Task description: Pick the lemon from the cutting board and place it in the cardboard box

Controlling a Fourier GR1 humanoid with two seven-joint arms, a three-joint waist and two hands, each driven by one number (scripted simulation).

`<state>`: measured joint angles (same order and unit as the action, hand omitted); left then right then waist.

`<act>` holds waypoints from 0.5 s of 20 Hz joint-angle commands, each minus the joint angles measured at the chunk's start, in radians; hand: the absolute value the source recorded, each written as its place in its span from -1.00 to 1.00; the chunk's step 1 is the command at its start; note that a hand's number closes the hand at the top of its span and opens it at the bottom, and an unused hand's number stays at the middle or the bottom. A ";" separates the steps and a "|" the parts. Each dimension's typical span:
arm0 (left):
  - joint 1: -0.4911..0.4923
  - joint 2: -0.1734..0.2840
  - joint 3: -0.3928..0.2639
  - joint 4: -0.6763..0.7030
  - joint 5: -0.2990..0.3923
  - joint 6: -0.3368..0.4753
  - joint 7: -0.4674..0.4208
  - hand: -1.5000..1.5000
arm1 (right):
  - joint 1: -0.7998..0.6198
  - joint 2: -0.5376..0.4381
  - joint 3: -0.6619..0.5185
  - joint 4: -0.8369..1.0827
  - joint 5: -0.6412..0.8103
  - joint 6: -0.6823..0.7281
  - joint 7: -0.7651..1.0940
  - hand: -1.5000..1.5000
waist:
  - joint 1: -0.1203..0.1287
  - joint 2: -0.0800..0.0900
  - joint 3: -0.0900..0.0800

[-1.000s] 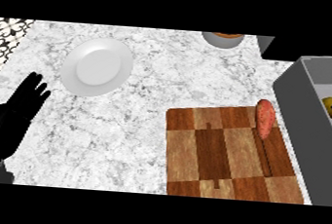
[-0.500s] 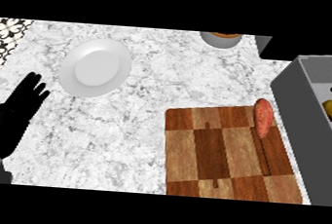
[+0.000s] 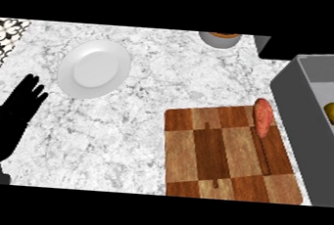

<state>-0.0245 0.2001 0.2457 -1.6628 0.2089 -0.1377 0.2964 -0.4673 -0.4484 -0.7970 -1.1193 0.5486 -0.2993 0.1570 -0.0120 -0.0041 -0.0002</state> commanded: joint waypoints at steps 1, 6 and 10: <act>0.024 0.005 0.004 -0.051 0.008 0.000 0.027 0.00 | 0.121 -0.063 -0.107 -0.055 -0.155 0.091 -0.065 -1.00 | 0.001 0.000 0.001; -0.019 0.028 0.029 -0.001 0.025 -0.012 0.036 0.00 | 0.265 -0.083 -0.114 -0.207 -0.229 0.216 -0.029 -1.00 | 0.002 0.001 0.000; 0.003 0.015 0.036 0.073 0.014 -0.053 -0.090 0.00 | 0.295 -0.090 -0.133 -0.202 -0.307 0.225 -0.043 -1.00 | 0.009 0.004 0.000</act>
<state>-0.0302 0.1936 0.2444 -1.6620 0.1997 -0.1343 0.2910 -0.2237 -0.5178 -0.9140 -1.3029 0.2995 -0.1031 0.1225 -0.0083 -0.0024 -0.0001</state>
